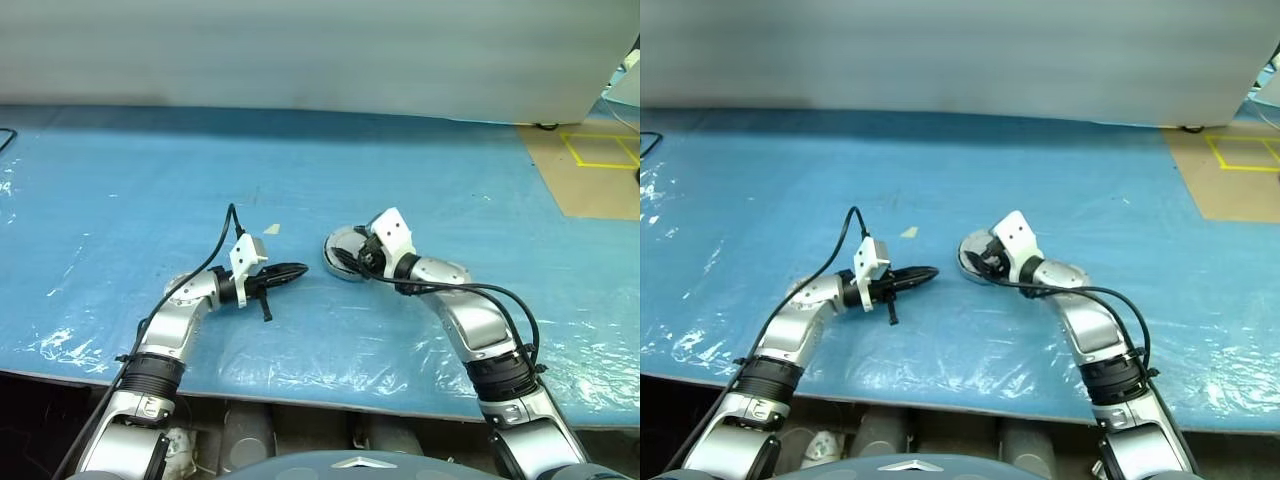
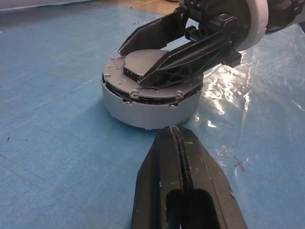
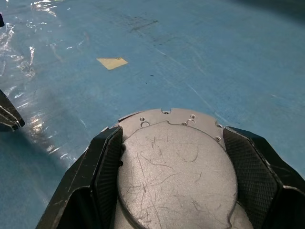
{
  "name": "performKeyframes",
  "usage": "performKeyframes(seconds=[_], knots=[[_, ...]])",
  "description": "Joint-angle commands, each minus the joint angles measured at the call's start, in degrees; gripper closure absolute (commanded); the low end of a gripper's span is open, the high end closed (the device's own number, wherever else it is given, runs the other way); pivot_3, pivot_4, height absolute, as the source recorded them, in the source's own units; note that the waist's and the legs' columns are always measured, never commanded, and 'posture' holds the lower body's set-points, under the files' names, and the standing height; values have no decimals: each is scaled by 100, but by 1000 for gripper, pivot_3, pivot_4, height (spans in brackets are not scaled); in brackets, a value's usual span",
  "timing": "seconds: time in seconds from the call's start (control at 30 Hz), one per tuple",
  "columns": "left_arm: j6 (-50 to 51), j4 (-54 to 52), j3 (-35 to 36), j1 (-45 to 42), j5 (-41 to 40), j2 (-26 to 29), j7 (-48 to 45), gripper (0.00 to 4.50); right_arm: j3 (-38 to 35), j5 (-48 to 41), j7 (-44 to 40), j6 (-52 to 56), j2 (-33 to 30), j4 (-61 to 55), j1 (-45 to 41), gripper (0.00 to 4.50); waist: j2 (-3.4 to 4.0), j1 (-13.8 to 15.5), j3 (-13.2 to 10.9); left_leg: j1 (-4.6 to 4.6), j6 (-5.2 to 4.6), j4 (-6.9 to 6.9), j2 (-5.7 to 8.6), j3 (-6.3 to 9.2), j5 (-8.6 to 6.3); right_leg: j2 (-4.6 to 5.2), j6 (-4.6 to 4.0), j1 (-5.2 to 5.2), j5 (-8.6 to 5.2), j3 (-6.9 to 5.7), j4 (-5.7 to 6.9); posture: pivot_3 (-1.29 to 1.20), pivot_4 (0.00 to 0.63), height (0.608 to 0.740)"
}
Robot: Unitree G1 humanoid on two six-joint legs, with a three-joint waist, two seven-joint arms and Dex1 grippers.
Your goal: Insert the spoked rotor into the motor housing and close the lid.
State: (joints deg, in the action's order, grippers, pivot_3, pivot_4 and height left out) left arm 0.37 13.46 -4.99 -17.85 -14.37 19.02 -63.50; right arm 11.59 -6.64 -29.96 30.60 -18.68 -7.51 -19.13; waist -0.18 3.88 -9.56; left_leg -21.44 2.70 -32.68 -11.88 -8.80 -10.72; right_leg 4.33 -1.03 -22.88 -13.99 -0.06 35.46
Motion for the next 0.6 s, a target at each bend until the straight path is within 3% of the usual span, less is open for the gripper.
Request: performKeyframes(seconds=[0.03,0.37,0.6], knots=[[-93,-32,-54,-15,-72,-19,0,4500,166,152,165,291,78,0,75,1501,0,-1,0,1,0,0,0,-1,0,-1,0,0,0,2,0,0,150,740],[-136,82,-104,-84,-64,-56,-6,4500,-170,-148,545,1030,572,-146,133,1501,0,-20,1,11,1,8,2,-3,0,-6,0,-1,0,11,0,0,150,740],[-169,110,-117,-106,-61,-44,7,4500,374,544,589,338,91,190,337,1501,0,-2,2,16,2,14,3,-5,0,-4,1,4,-1,12,-3,0,150,740]])
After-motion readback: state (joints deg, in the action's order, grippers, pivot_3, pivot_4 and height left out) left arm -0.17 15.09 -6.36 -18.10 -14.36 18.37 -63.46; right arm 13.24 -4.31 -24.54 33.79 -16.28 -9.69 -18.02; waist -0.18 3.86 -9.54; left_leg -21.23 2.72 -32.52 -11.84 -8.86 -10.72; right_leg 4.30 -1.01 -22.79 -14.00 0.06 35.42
